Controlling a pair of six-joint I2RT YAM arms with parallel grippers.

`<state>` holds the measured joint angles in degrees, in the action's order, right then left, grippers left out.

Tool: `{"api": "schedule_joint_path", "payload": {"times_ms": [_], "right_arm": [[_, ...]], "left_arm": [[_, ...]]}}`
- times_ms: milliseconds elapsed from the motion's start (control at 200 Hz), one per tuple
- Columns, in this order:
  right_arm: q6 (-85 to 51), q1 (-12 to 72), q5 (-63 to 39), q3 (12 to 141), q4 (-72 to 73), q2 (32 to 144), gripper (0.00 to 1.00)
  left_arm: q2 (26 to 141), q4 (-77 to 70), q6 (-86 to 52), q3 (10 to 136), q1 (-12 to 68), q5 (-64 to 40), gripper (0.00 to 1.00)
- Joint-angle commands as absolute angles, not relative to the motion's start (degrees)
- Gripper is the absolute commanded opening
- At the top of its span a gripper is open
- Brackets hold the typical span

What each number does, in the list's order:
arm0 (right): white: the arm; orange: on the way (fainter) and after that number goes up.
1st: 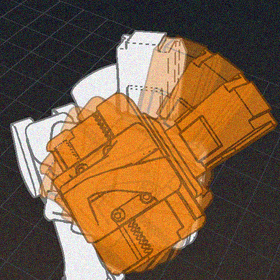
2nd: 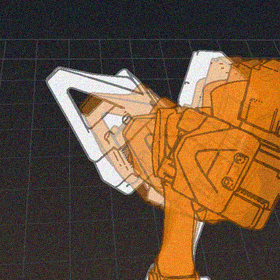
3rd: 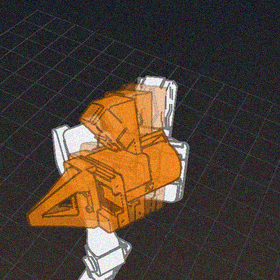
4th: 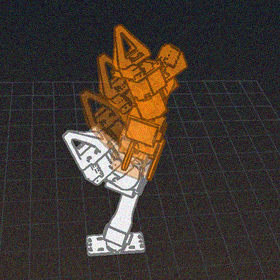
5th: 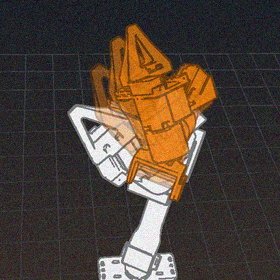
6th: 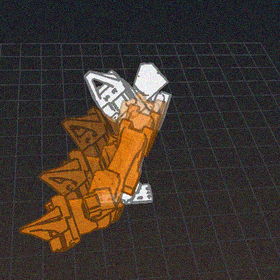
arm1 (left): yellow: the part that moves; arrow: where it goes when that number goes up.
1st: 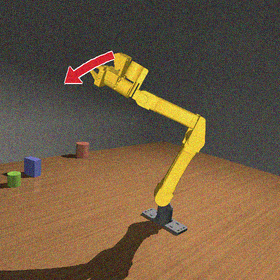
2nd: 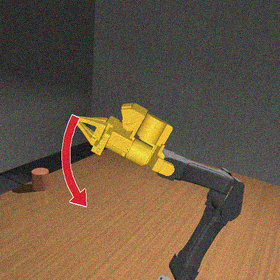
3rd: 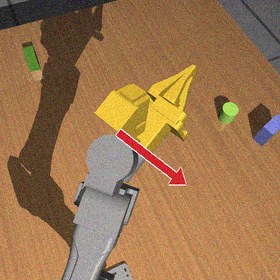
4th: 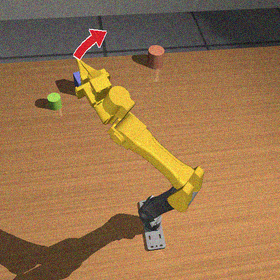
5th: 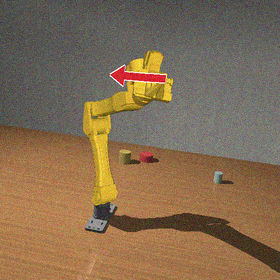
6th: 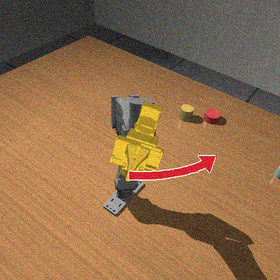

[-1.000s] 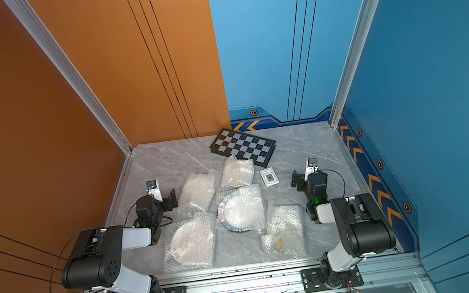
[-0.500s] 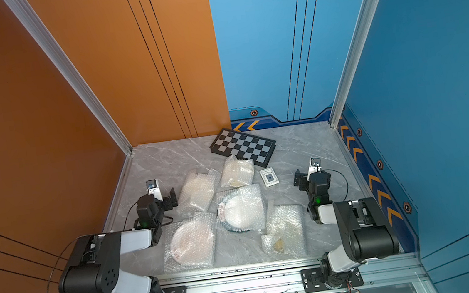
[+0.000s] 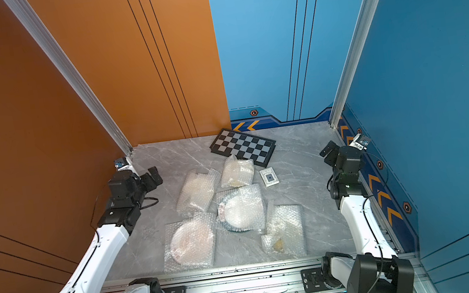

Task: Unpack dinner plates from bubble wrap
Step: Unwrap the bubble wrap at the center of the board.

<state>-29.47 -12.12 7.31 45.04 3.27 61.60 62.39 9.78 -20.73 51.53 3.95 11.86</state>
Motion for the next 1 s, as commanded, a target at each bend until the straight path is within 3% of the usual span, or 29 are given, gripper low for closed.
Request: {"api": "schedule_joint_path", "payload": {"times_ms": [0, 195, 405, 636, 996], "right_arm": [[-32.95, -8.74, 2.80, 51.23, -14.28, 61.56, 1.00], [-28.42, 0.75, 3.88, 62.23, -32.12, 63.45, 1.00], [-27.17, 6.93, 0.95, 68.74, -50.18, 65.04, 1.00], [-30.56, 13.40, 1.63, 68.34, -65.07, 65.85, 1.00], [-35.95, 18.90, -2.27, 62.72, -72.25, 63.23, 0.93]], "left_arm": [[62.51, 28.77, -28.71, 54.90, 5.83, 7.57, 0.98], [61.66, 32.42, -32.26, 57.35, 11.22, 0.00, 0.98], [63.35, 37.55, -31.76, 61.28, 21.39, 0.74, 0.98], [66.26, 42.30, -30.81, 63.66, 31.71, 0.38, 0.98], [75.45, 44.34, -30.41, 70.24, 47.35, 2.38, 0.99]]}}
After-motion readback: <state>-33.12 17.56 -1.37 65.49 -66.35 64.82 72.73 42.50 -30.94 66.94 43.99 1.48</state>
